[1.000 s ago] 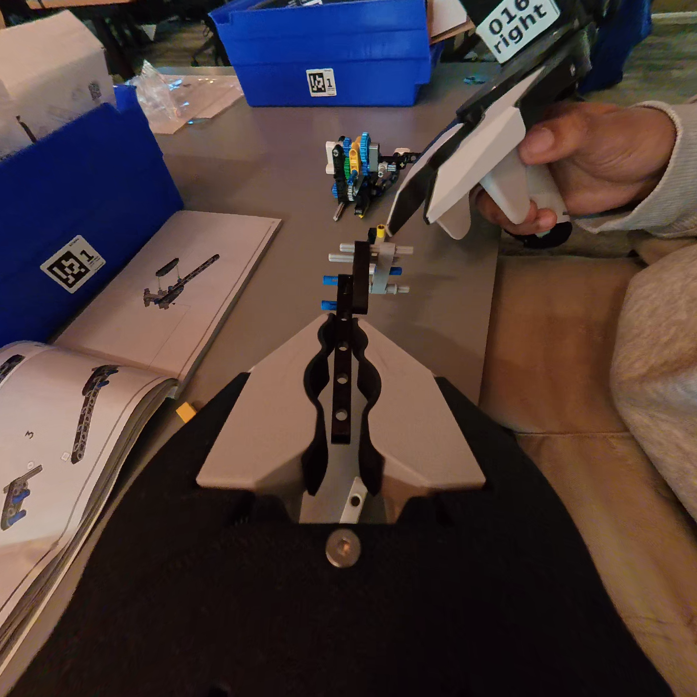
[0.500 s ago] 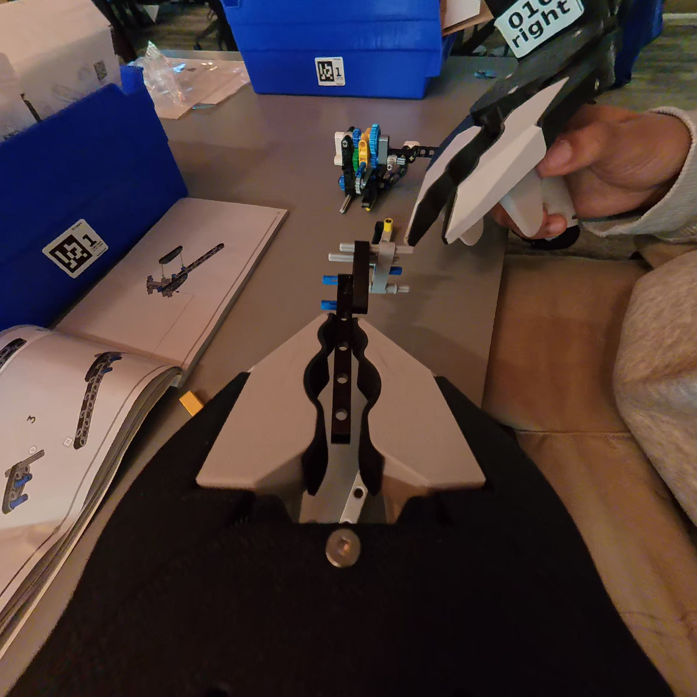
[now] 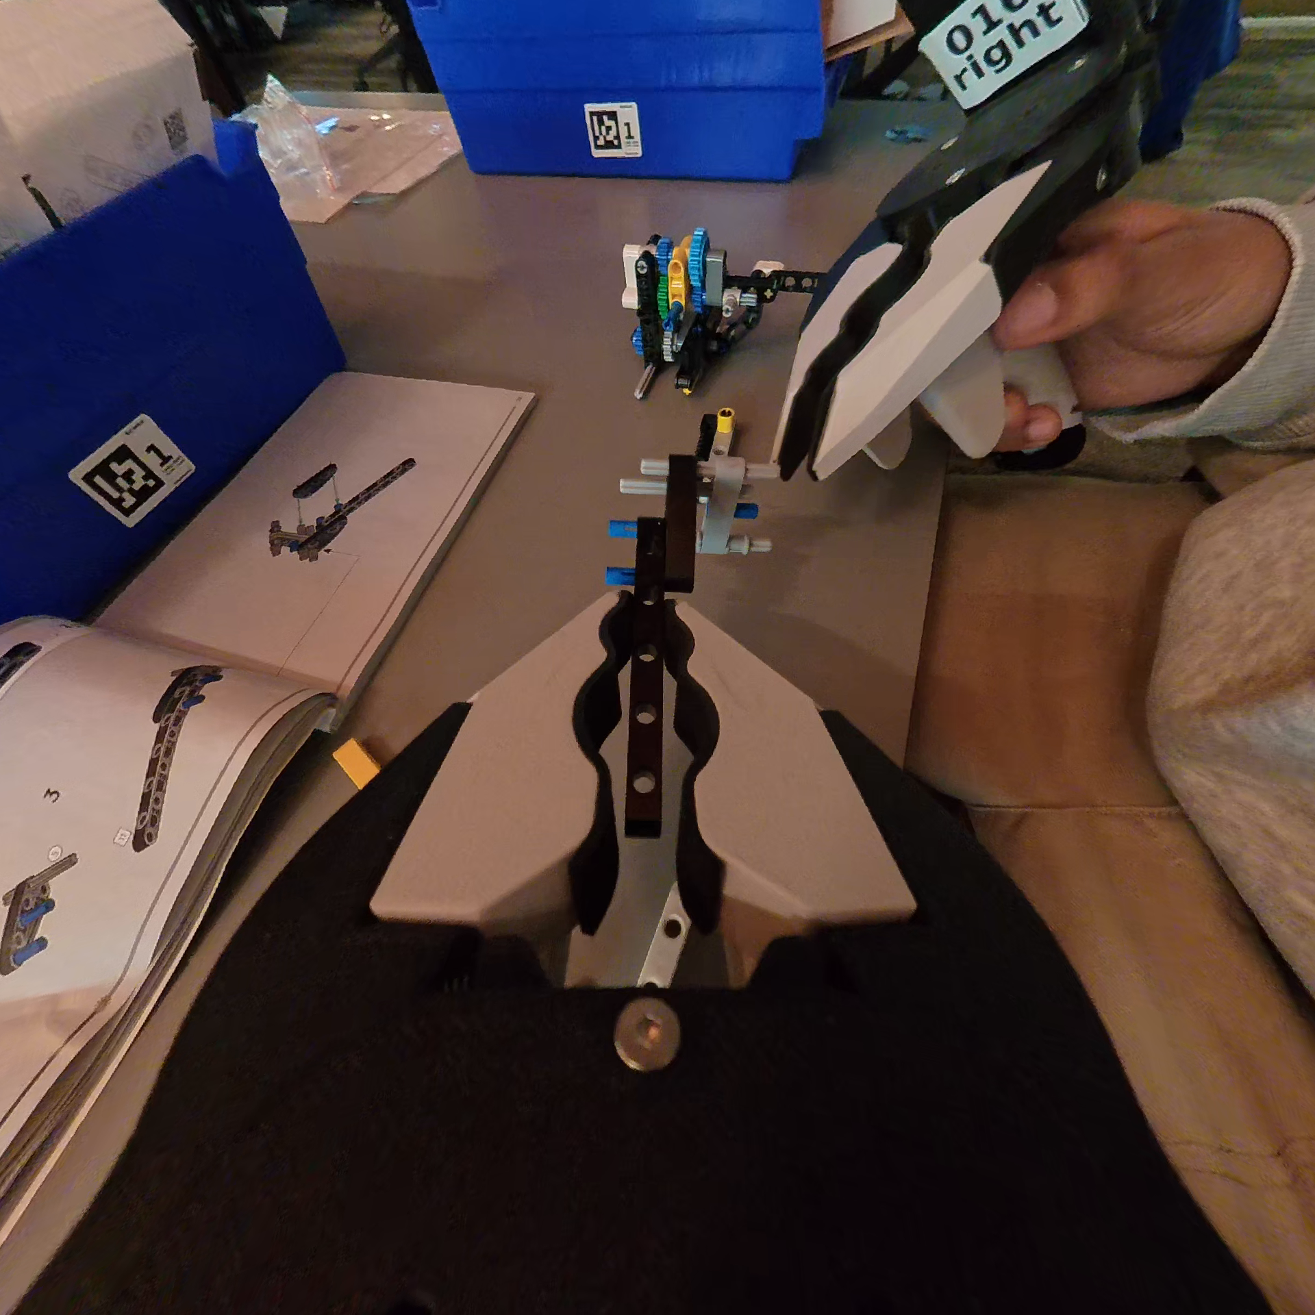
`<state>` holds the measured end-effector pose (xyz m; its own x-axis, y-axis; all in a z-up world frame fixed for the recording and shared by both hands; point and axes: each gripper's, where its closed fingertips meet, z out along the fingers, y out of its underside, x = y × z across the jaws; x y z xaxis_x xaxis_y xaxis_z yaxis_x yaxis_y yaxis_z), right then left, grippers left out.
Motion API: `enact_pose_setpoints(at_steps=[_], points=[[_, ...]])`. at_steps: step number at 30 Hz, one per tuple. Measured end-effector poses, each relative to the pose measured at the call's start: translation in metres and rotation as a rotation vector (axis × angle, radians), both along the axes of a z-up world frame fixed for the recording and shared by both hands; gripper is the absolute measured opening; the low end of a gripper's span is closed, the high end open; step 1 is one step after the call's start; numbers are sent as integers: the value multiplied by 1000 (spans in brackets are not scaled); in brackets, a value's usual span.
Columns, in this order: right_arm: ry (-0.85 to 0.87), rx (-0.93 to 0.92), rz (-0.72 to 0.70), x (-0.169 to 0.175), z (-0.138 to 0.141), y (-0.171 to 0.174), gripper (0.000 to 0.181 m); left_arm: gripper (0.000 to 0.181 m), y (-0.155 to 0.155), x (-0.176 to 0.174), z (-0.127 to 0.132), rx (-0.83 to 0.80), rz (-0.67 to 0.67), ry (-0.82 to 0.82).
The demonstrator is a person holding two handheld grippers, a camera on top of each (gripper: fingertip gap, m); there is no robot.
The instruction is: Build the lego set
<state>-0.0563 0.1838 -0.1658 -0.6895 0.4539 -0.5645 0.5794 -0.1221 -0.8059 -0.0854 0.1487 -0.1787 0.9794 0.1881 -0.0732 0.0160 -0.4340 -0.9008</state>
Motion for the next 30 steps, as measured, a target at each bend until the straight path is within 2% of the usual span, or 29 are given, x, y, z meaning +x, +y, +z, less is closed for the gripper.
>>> enact_pose_setpoints(at_steps=[16, 30], points=[[-8, 8, -8, 0, -2, -1, 3, 5, 5, 10, 0, -2, -44, 11], [-18, -4, -13, -1, -2, 0, 9, 5, 3, 7, 0, -5, -29, 15]])
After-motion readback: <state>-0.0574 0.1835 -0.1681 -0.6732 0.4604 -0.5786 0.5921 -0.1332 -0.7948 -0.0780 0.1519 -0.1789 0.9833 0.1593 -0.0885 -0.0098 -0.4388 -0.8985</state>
